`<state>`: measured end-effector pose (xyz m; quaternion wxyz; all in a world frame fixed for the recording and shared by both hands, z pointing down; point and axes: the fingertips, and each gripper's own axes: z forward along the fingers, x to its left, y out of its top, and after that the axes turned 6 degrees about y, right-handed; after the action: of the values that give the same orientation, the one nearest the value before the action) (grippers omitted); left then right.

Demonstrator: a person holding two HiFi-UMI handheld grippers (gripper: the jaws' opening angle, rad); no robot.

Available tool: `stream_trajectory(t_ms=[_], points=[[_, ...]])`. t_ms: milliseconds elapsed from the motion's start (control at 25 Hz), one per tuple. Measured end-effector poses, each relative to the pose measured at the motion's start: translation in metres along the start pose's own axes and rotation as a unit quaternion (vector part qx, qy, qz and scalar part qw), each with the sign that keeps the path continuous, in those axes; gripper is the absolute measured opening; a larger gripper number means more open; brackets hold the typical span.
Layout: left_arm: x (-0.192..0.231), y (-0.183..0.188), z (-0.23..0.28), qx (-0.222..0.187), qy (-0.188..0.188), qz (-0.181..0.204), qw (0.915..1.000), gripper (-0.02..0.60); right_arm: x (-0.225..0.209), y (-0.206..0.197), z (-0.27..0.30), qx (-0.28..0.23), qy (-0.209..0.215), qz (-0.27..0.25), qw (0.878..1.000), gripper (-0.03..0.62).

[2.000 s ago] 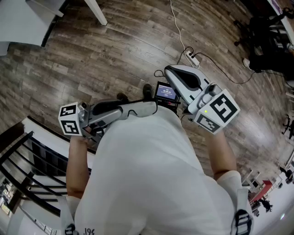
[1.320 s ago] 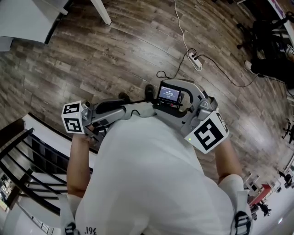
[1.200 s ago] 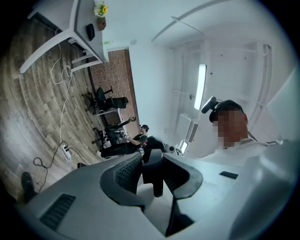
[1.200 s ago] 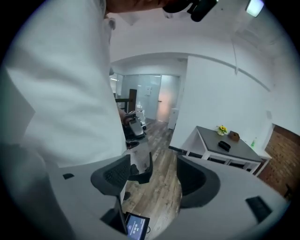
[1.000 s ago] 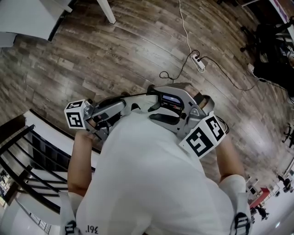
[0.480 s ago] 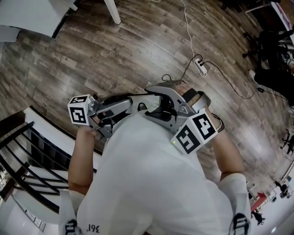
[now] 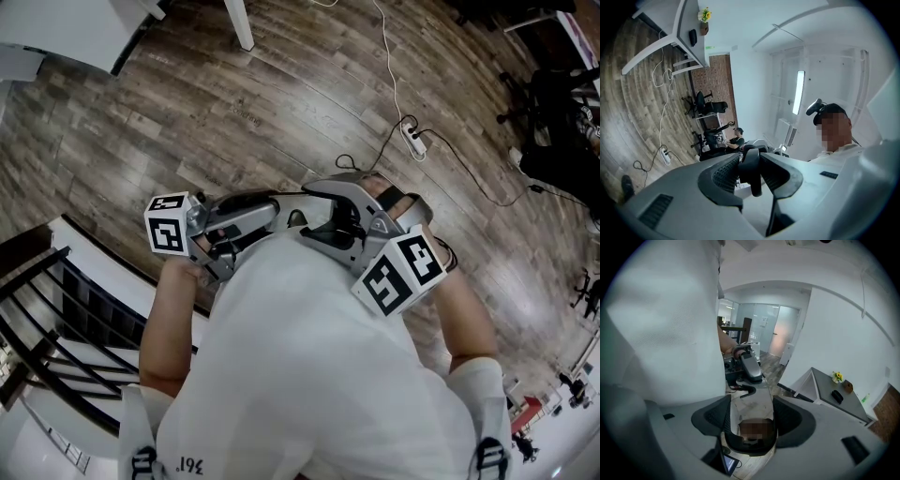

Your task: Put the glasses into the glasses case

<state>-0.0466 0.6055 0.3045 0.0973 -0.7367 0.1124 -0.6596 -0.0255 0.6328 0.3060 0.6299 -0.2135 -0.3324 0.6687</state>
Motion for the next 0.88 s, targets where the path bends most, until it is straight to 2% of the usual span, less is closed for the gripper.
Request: stream_trajectory(t_ms=[280,640,880], points=[[-0.003,0.015,-0.02,-0.014,0.045,0.096,0.9943,0.16,-0.005,0.016,0.012,-0.003,-0.025,-0.005,1.0,0.29],[-0.016,0.044,-0.06,-0.063,0.056,0.158,0.9839,0.163,-0.014,0.043,0.036,-0.008,-0.066,-0.021,0.998,0.288],[-0.018,0.057,-0.082,-0.097,0.082,0.201,0.9714,0.179,-0.014,0.053,0.046,-0.007,-0.082,-0.031,0.996,0.288]])
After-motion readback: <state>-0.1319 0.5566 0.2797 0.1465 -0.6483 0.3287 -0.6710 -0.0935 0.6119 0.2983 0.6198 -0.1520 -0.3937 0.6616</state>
